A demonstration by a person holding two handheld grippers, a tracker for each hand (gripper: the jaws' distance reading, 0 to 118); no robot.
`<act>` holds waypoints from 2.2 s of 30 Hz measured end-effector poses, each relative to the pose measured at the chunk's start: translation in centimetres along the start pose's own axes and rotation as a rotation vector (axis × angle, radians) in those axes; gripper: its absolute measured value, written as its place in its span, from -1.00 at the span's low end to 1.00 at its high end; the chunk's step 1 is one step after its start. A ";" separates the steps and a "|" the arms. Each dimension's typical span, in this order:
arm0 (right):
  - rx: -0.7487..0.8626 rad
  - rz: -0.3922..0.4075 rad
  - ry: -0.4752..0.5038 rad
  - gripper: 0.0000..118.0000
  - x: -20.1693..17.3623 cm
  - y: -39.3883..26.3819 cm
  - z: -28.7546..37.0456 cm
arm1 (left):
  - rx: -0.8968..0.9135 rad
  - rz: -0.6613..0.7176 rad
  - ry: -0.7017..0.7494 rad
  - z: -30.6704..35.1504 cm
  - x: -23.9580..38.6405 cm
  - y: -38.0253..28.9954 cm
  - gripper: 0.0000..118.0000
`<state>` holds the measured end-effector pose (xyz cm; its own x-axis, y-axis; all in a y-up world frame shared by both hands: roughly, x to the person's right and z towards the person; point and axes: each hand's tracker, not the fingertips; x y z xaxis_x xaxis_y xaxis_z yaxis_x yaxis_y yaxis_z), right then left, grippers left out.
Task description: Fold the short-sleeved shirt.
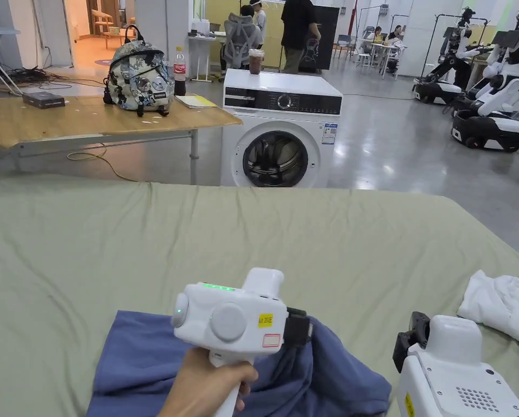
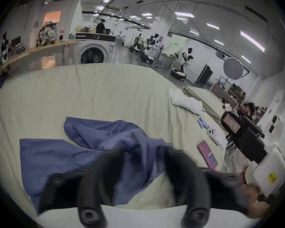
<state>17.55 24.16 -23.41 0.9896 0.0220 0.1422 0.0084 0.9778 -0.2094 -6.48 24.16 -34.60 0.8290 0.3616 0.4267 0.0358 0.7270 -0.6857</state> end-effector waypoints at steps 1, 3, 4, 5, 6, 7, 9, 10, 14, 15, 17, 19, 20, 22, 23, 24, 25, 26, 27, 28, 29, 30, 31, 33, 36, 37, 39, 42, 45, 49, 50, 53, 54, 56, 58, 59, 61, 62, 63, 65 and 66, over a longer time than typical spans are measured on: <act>-0.002 -0.001 0.004 -1.00 -0.2 0.0 0.0 | 0.014 0.002 0.014 0.6 -0.5 0.0 0.40; -0.003 -0.001 0.015 -1.00 -0.7 0.1 -0.1 | 0.050 0.013 0.053 2.4 -1.1 -0.1 0.55; -0.002 0.000 0.020 -1.00 -1.0 0.3 -0.1 | 0.073 0.015 0.062 3.2 -1.6 -0.2 0.55; 0.000 0.002 0.025 -1.00 -1.3 0.3 -0.1 | 0.082 0.013 0.067 4.0 -2.2 -0.4 0.55; 0.003 0.003 0.033 -1.00 -1.6 0.4 -0.2 | 0.101 0.017 0.081 4.9 -2.9 -0.8 0.55; 0.004 0.005 0.041 -1.00 -2.0 0.5 -0.2 | 0.115 0.031 0.109 5.7 -3.5 -1.2 0.54; 0.008 0.007 0.058 -1.00 -2.7 0.7 -0.3 | 0.133 0.050 0.140 7.3 -4.8 -2.2 0.50; 0.011 0.008 0.067 -1.00 -3.1 0.7 -0.3 | 0.151 0.058 0.169 8.1 -5.5 -2.9 0.23; 0.015 0.010 0.106 -1.00 -4.5 0.9 -0.4 | 0.179 0.070 0.317 10.6 -7.2 -6.0 -0.92; 0.014 0.012 0.113 -1.00 -4.8 0.9 -0.5 | 0.179 0.089 0.339 11.1 -7.8 -6.9 -0.94; 0.011 0.014 0.128 -1.00 -5.5 0.9 -0.7 | 0.160 0.132 0.328 11.7 -9.0 -8.3 -1.00; 0.006 0.015 0.142 -1.00 -6.0 0.9 -1.0 | 0.156 0.160 0.382 12.1 -10.0 -9.3 -1.00; 0.003 0.016 0.148 -1.00 -6.2 0.9 -1.3 | 0.149 0.166 0.395 12.2 -10.6 -9.6 -1.00; -0.006 0.018 0.159 -1.00 -6.6 0.8 -1.7 | 0.131 0.193 0.425 12.1 -12.3 -9.5 -1.00; -0.011 0.017 0.164 -1.00 -6.8 0.7 -1.8 | 0.121 0.203 0.426 12.0 -13.2 -9.2 -1.00; -0.018 0.017 0.171 -1.00 -6.9 0.7 -2.0 | 0.127 0.212 0.440 11.9 -14.2 -8.6 -1.00; -0.023 0.018 0.175 -1.00 -6.9 0.6 -2.2 | 0.114 0.217 0.454 11.7 -15.2 -7.8 -1.00; -0.028 0.020 0.177 -1.00 -7.0 0.6 -2.3 | 0.103 0.221 0.464 11.4 -16.4 -6.8 -1.00; -0.031 0.022 0.177 -1.00 -6.9 0.6 -2.5 | 0.100 0.224 0.466 11.0 -17.7 -5.7 -1.00; -0.033 0.023 0.177 -1.00 -6.9 0.5 -2.6 | 0.093 0.231 0.464 10.5 -18.9 -4.6 -1.00; -0.038 0.025 0.176 -1.00 -6.8 0.5 -2.8 | 0.081 0.245 0.474 10.0 -20.0 -3.6 -1.00; -0.043 0.025 0.174 -1.00 -6.6 0.5 -3.0 | 0.029 0.257 0.478 9.1 -21.6 -2.4 -1.00; -0.049 0.024 0.170 -1.00 -6.5 0.5 -3.3 | 0.029 0.251 0.479 8.3 -22.7 -1.4 -1.00; -0.063 0.024 0.159 -1.00 -6.1 0.4 -3.8 | -0.043 0.246 0.486 6.4 -24.6 0.2 -1.00; -0.079 0.019 0.134 -1.00 -5.3 0.1 -4.4 | -0.123 0.289 0.469 3.5 -28.1 1.7 -1.00; -0.087 0.016 0.126 -1.00 -5.1 0.0 -4.6 | -0.157 0.332 0.466 2.6 -29.1 2.0 -0.81; -0.103 0.017 0.117 -1.00 -4.6 -0.2 -5.0 | -0.170 0.375 0.483 1.7 -29.6 2.0 -0.31; -0.117 0.032 0.097 -1.00 -4.0 -0.4 -5.4 | -0.204 0.396 0.501 0.0 -30.7 2.0 0.36; -0.128 0.040 0.082 -1.00 -3.4 -0.7 -5.7 | -0.222 0.407 0.522 -1.5 -31.1 1.8 0.36; -0.143 0.047 0.063 -1.00 -2.8 -1.1 -5.9 | -0.292 0.274 0.619 -2.9 -29.2 1.4 0.34; -0.148 0.045 0.060 -1.00 -2.6 -1.1 -6.0 | -0.299 0.226 0.652 -2.7 -27.8 1.4 0.22; -0.167 0.039 0.054 -1.00 -2.2 -1.5 -6.4 | -0.292 0.140 0.649 -3.0 -25.5 1.3 -0.76; -0.172 0.038 0.051 -1.00 -2.1 -1.6 -6.5 | -0.297 0.126 0.621 -2.6 -24.4 1.1 -1.00; -0.191 0.034 0.056 -1.00 -1.8 -1.6 -6.8 | -0.306 0.093 0.635 -2.0 -23.4 0.7 -1.00; -0.224 0.026 0.058 -1.00 -1.1 -1.6 -7.4 | -0.254 0.144 0.558 -0.9 -23.7 0.8 -1.00; -0.244 0.018 0.063 -1.00 -0.8 -1.6 -7.7 | -0.229 0.178 0.530 -0.1 -23.4 0.7 -1.00; -0.332 0.015 0.087 -1.00 0.3 -1.5 -8.7 | -0.143 0.177 0.542 2.2 -22.2 0.3 -1.00; -0.350 0.002 0.092 -1.00 0.8 -1.7 -9.2 | -0.129 0.171 0.533 3.0 -22.5 0.3 -1.00; -0.400 0.010 0.099 -1.00 1.3 -1.8 -9.8 | -0.097 0.171 0.520 4.2 -22.1 0.0 -1.00; -0.461 0.007 0.099 -0.84 2.2 -2.2 -10.8 | -0.069 0.170 0.516 6.4 -21.3 -0.6 -1.00; -0.512 0.035 0.105 -0.61 2.6 -2.5 -11.4 | -0.037 0.173 0.518 7.2 -21.2 -0.8 -1.00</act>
<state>21.72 19.39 -33.55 0.9994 0.0068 0.0346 0.0178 0.7494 -0.6619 -28.11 20.10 -38.80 0.9906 0.1325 -0.0342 -0.1138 0.6582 -0.7442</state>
